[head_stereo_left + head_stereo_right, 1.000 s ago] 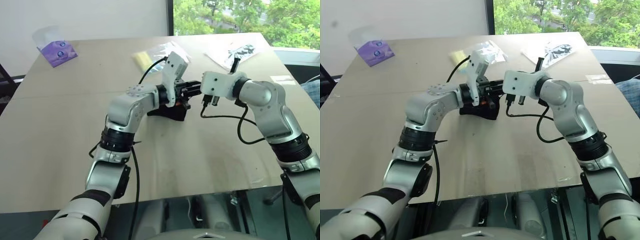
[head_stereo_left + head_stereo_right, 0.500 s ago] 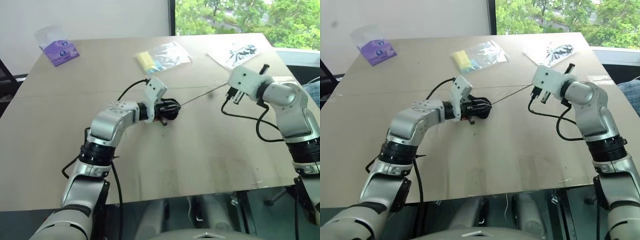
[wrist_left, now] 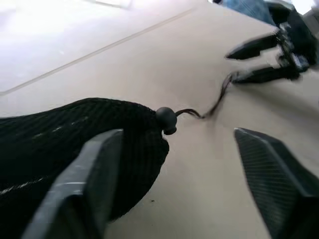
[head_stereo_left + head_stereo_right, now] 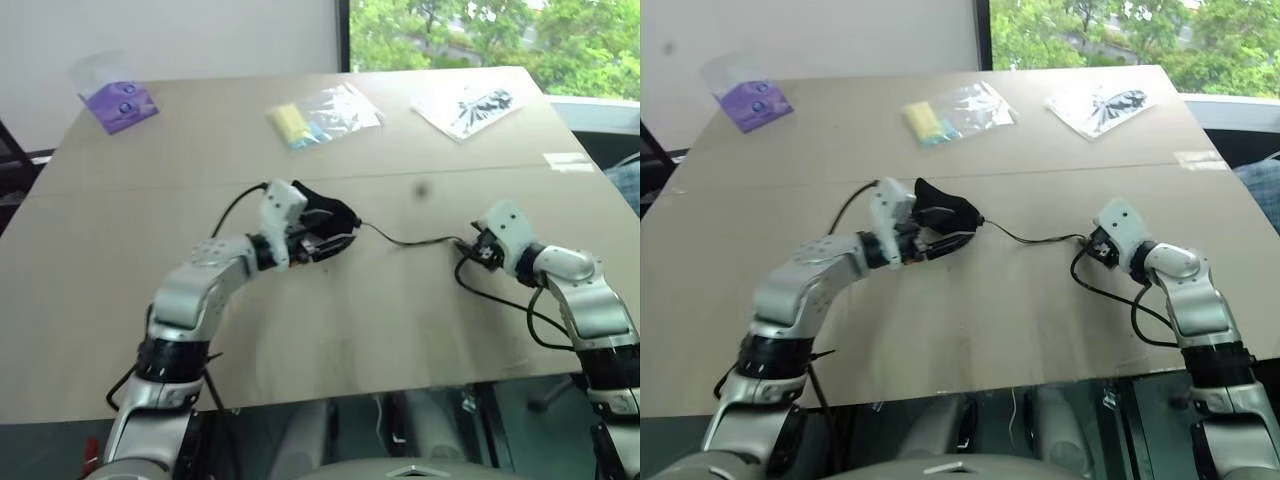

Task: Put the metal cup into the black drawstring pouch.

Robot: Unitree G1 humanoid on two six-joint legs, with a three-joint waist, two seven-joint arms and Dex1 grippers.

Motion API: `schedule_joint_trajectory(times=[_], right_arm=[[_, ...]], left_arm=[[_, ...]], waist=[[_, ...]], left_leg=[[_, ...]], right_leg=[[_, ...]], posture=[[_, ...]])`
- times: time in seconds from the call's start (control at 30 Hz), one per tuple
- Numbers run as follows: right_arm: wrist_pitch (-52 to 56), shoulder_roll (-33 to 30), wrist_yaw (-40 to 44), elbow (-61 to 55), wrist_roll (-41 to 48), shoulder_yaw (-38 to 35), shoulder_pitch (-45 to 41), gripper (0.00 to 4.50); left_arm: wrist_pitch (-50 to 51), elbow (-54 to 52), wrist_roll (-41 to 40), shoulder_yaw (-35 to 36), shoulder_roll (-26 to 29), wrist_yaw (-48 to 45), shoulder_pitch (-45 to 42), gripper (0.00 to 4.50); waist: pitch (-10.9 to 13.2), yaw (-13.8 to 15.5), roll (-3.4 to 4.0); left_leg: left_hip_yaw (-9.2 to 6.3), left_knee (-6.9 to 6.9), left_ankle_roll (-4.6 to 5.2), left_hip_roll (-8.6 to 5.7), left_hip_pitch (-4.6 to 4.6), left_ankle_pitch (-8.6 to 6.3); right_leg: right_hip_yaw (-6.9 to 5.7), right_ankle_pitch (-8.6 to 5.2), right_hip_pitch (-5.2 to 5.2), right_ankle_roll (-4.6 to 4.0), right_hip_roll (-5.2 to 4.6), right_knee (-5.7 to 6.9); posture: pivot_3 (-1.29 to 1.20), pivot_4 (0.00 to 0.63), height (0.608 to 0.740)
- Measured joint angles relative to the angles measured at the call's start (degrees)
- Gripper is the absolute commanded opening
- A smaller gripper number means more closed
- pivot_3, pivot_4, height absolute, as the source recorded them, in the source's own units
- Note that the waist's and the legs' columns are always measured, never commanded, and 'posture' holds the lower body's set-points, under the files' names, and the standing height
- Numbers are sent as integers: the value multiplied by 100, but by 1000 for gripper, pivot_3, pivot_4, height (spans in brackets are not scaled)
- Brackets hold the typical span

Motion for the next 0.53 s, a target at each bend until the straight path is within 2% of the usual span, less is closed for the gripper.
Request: schedule_joint_trajectory(times=[0.03, 0.07, 0.2, 0.27, 0.4, 0.53], right_arm=[[-7, -2, 63, -311, 199, -183, 347, 4311], [-59, -1, 130, -632, 392, -384, 737, 4463], [-301, -4, 415, -1552, 1009, -1000, 2058, 4463], [-405, 8, 437, -1979, 1313, -1332, 2529, 4463], [-591, 63, 275, -2267, 1545, -1817, 2785, 4463], [-731, 103, 131, -2310, 1564, -1896, 2950, 4463]], left_arm=[[-172, -207, -25, 213, -80, 109, 362, 4500], [-417, -395, 0, 400, -158, 221, 756, 4500], [-862, -752, 48, 1011, -119, 387, 1849, 4500], [-990, -965, -51, 1450, -81, 399, 2339, 4500], [-1134, -1128, -200, 2023, -115, 524, 2949, 4500], [-1174, -1278, -299, 2346, -293, 813, 3317, 4500]], waist=[[-2, 5, 3], [-2, 14, 4], [1, 117, 6], [5, 126, 19], [5, 129, 19], [5, 150, 19]], left_leg=[[0, -1, 0, 0, 0, 0], [0, -1, 0, 1, 4, 0], [-1, 0, 28, 2, 56, -16], [-4, -5, 39, 7, 129, -25], [-6, -14, 49, 25, 208, -32], [-6, -14, 52, 24, 204, -34]], right_leg=[[1, 0, 1, 0, 0, -1], [-1, 0, 4, 0, -1, -2], [-5, -1, 58, 1, -1, -6], [-11, -6, 143, 0, 0, -31], [-21, -27, 243, 7, 14, -98], [-23, -10, 241, 4, 13, -100]], posture=[[0, 150, 740], [0, 150, 740], [0, 150, 740], [0, 150, 740], [0, 150, 740], [0, 150, 740]])
